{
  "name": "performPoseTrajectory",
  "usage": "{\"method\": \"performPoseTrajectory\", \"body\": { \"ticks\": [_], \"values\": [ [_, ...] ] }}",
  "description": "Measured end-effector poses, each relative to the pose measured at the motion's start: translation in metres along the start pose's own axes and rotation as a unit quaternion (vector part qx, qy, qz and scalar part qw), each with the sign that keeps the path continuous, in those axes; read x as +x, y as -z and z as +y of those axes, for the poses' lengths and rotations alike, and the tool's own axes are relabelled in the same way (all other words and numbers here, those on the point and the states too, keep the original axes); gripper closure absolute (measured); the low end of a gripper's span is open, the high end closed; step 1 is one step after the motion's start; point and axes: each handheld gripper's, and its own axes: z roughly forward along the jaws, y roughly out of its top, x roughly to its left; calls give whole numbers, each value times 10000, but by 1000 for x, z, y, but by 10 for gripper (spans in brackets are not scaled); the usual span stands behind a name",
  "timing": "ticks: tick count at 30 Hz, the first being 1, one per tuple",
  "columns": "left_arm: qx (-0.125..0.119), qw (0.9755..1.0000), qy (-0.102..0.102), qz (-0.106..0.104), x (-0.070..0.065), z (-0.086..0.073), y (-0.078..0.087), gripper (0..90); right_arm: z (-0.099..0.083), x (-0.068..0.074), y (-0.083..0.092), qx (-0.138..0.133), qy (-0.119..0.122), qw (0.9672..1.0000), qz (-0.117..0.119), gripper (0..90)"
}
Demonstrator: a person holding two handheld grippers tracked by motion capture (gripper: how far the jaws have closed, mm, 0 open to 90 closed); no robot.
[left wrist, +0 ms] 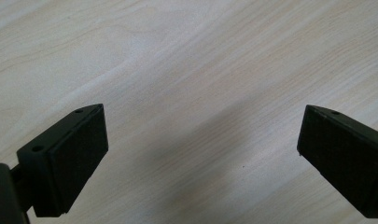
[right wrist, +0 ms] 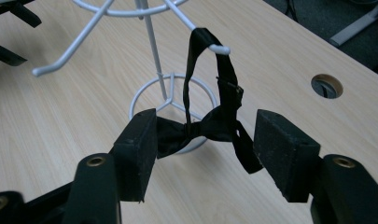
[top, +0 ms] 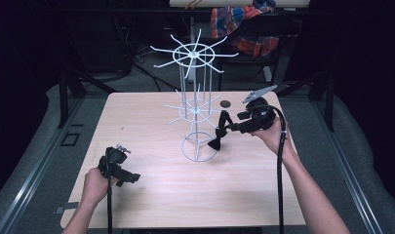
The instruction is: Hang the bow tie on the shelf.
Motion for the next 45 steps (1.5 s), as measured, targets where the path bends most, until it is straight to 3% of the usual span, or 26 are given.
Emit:
{"method": "performPoseTrajectory", "body": {
  "ticks": [13,22,32,40,45],
  "values": [
    [-2,10000,-16,-12,-1,1,1,18,-15,5,7,293,-59,9996,21,237],
    [-19,10000,-31,-13,-2,2,1,18,-24,10,12,474,-104,9988,8,182],
    [-34,10000,-38,-12,-2,3,1,18,-42,14,5,775,-133,9969,66,147],
    [-13,10000,-47,-30,-3,3,1,18,-62,20,1,1072,-179,9940,129,142],
    [-18,10000,-59,-21,-3,3,1,18,-77,24,-5,1363,-201,9904,143,121]
  ]
}}
